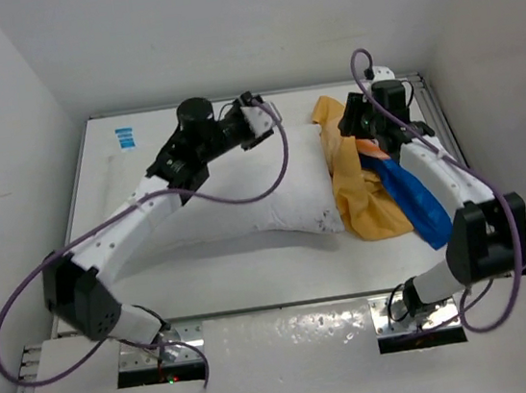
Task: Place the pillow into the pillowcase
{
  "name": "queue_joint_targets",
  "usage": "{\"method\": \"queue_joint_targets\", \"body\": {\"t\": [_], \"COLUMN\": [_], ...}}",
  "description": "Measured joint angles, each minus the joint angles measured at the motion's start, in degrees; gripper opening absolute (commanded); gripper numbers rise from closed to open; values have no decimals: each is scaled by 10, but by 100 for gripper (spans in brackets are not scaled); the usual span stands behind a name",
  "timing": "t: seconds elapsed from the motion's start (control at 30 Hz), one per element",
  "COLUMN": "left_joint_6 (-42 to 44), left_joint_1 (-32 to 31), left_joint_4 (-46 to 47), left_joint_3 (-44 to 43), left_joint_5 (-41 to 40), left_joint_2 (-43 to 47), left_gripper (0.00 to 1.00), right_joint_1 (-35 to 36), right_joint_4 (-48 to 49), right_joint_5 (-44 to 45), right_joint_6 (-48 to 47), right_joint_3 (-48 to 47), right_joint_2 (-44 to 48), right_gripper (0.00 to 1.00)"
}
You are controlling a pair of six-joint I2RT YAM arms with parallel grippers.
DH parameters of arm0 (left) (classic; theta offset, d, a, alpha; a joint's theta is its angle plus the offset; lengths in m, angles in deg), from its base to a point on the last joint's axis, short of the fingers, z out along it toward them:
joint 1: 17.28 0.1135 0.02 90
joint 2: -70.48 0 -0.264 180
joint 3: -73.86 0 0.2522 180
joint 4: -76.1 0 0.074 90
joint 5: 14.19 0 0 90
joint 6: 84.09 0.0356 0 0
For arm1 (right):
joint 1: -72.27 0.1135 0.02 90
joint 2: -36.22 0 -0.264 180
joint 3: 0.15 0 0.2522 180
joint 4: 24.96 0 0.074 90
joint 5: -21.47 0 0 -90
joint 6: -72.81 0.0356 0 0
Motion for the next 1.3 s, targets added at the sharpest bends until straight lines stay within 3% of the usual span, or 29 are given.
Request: {"method": "queue_joint_targets", "body": {"t": [0.03,0.13,0.17,0.4,0.53,0.57,0.6,0.67,0.7,0.73,0.8,1.07,1.3], "left_joint_6": [-11,-20,-21,13,70,89,104,123,130,135,142,135,122], "left_joint_1": [11,34,43,92,100,100,100,100,100,99,97,90,76], "left_joint_4": [-6,-43,-68,-148,-161,-162,-161,-158,-157,-155,-155,-143,-234], "left_joint_3": [-33,-122,-156,-281,-283,-282,-276,-259,-248,-237,-215,-179,-224], "left_joint_5": [-1,7,12,51,89,99,107,120,129,137,152,147,126], "left_joint_2": [-36,-147,-192,-405,-419,-416,-413,-407,-405,-403,-400,-371,-340], "left_gripper": [64,85,99,100,100,99,95,64,50,25,2,0,0], "right_joint_1": [-8,-24,-28,-36,-36,-36,-36,-35,-35,-35,-34,-16,11], "right_joint_4": [5,9,7,-14,-30,-33,-35,-25,-14,-11,-3,50,105], "right_joint_5": [0,3,3,5,2,2,3,5,7,8,12,16,14], "right_joint_6": [0,-1,-2,-1,0,1,-2,0,0,0,-4,-38,-52], "right_joint_3": [-23,-84,-103,-230,-268,-268,-266,-252,-239,-228,-207,-117,-65], "right_joint_2": [-30,-116,-144,-336,-406,-413,-415,-410,-401,-391,-368,-207,-102], "right_gripper": [61,70,70,67,40,23,15,0,0,0,0,0,0]}}
